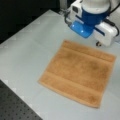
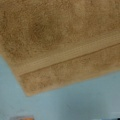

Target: Folding a towel twice

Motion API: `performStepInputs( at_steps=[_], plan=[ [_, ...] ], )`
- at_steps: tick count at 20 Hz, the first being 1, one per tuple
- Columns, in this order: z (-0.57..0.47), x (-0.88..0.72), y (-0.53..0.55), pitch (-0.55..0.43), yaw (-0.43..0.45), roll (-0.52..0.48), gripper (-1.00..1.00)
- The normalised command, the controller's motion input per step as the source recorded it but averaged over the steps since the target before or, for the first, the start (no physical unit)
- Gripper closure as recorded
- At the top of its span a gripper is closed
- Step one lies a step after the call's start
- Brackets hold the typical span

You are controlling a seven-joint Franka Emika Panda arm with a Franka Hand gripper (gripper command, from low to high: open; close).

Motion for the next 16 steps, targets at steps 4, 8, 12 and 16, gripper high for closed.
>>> performStepInputs(
  at_steps=[4, 8, 12, 16],
  plan=[
    [-0.07, 0.49, 0.44, 0.164, -0.095, -0.222, -1.0],
    [-0.11, 0.44, 0.47, 0.164, -0.079, -0.131, -1.0],
    [-0.12, 0.36, 0.37, 0.119, -0.054, -0.044, -1.0],
    [-0.02, 0.28, 0.2, 0.095, -0.047, -0.057, -1.0]
  ],
)
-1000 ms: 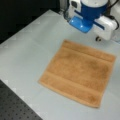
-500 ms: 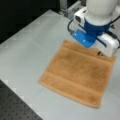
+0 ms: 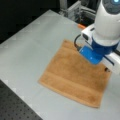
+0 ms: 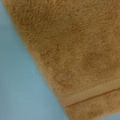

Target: Folding a towel twice

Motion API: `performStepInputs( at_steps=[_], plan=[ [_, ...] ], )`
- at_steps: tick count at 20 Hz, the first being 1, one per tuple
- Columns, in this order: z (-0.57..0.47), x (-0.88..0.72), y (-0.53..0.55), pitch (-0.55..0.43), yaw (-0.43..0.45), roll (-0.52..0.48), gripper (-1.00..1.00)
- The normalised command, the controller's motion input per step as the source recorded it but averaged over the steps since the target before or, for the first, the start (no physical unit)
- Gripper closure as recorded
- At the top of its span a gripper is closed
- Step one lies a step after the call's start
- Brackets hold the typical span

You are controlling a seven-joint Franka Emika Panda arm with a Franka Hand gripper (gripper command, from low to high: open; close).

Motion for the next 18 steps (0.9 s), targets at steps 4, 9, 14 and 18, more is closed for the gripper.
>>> performStepInputs(
  at_steps=[4, 9, 14, 18],
  plan=[
    [-0.03, 0.28, 0.18, -0.006, -0.069, -0.093, -1.0],
    [-0.14, 0.33, 0.31, -0.039, -0.146, -0.116, -1.0],
    [-0.1, 0.39, 0.37, 0.068, -0.114, -0.183, -1.0],
    [-0.02, 0.44, 0.33, 0.124, -0.041, -0.258, -1.0]
  ],
)
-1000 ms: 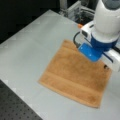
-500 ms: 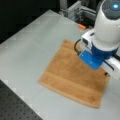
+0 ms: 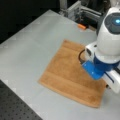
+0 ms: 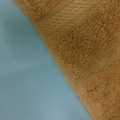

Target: Folding a towel twice

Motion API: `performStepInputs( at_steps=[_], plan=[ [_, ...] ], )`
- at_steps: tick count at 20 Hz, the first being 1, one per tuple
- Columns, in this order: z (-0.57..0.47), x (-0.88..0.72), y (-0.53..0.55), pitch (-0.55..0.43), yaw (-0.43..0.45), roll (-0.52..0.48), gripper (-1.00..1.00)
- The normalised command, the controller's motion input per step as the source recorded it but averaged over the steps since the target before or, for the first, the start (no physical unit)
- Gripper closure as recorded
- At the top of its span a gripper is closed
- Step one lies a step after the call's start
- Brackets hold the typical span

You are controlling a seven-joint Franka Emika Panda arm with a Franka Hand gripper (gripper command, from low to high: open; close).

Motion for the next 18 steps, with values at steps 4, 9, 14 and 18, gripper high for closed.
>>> performStepInputs(
  at_steps=[4, 9, 14, 18],
  plan=[
    [-0.02, 0.44, 0.3, 0.084, 0.009, -0.299, -1.0],
    [-0.05, 0.41, 0.3, 0.05, 0.074, -0.347, -1.0],
    [0.0, 0.36, 0.29, 0.038, 0.081, -0.298, -1.0],
    [-0.07, 0.33, 0.3, 0.023, 0.043, -0.226, -1.0]
  ],
)
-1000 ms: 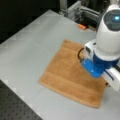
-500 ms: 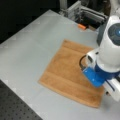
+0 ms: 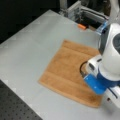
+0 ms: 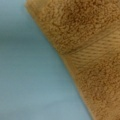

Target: Folding a towel twice

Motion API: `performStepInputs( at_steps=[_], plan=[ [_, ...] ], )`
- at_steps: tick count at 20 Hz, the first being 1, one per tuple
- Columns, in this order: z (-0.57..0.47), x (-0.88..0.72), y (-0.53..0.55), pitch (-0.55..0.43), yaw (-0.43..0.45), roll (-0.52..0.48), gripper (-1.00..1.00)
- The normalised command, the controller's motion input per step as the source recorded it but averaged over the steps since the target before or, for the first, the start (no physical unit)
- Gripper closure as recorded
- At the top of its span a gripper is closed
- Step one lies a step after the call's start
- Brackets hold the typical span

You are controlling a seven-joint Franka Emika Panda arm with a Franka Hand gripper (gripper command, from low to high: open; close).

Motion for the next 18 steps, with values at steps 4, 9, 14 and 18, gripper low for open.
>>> performStepInputs(
  at_steps=[4, 9, 14, 18],
  plan=[
    [-0.08, 0.3, 0.26, 0.005, 0.023, -0.194, -1.0],
    [-0.08, 0.28, 0.21, -0.016, -0.005, -0.267, -1.0],
    [-0.15, 0.32, 0.2, -0.037, -0.007, -0.372, -1.0],
    [-0.15, 0.33, 0.22, -0.027, -0.036, -0.441, -1.0]
  ],
)
